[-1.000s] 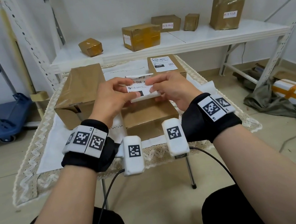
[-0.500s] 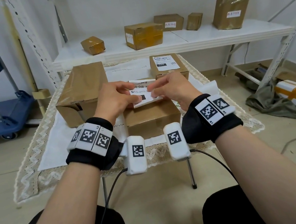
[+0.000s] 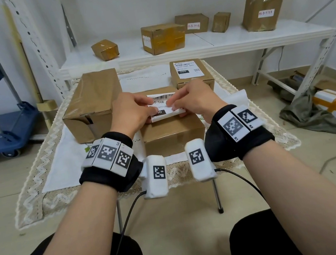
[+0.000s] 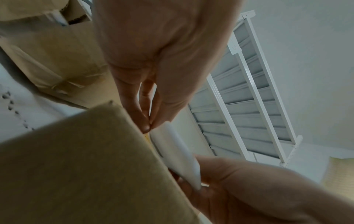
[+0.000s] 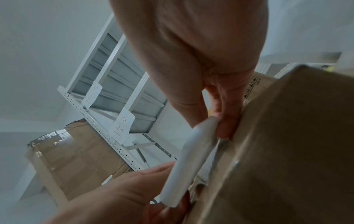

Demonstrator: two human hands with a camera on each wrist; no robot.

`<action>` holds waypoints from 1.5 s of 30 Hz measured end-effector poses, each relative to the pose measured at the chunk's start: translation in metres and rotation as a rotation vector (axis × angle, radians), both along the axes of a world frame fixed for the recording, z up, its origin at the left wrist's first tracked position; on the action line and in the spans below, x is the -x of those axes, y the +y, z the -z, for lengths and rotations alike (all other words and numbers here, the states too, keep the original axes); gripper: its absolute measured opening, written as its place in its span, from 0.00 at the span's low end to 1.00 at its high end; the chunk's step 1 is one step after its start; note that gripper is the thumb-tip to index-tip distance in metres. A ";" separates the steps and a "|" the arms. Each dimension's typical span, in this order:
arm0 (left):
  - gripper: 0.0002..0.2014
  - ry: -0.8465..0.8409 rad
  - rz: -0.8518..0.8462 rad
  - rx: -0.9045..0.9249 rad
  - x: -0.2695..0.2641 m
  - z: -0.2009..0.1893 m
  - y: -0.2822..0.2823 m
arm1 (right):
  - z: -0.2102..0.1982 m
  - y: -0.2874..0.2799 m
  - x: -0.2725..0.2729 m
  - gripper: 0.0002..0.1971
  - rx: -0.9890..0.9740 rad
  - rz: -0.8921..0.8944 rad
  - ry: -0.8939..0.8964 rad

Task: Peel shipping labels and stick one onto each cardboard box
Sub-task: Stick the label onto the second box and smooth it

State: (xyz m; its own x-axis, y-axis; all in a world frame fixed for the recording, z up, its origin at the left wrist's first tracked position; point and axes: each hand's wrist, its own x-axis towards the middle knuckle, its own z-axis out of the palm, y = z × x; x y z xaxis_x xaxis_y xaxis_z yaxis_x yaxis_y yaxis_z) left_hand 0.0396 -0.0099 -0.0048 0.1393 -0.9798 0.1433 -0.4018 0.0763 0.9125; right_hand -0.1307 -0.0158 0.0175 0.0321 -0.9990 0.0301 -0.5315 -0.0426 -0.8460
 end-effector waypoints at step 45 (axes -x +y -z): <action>0.20 -0.336 0.103 -0.045 0.002 -0.017 0.013 | -0.010 0.021 0.013 0.08 -0.025 -0.166 0.177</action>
State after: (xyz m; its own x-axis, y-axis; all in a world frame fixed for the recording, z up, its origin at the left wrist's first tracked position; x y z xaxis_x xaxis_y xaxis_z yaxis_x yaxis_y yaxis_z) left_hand 0.0373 0.0030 0.0124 -0.0082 -0.9926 0.1210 -0.6726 0.0950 0.7339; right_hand -0.1433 0.0051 0.0272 0.1986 -0.9800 -0.0149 -0.6589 -0.1222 -0.7422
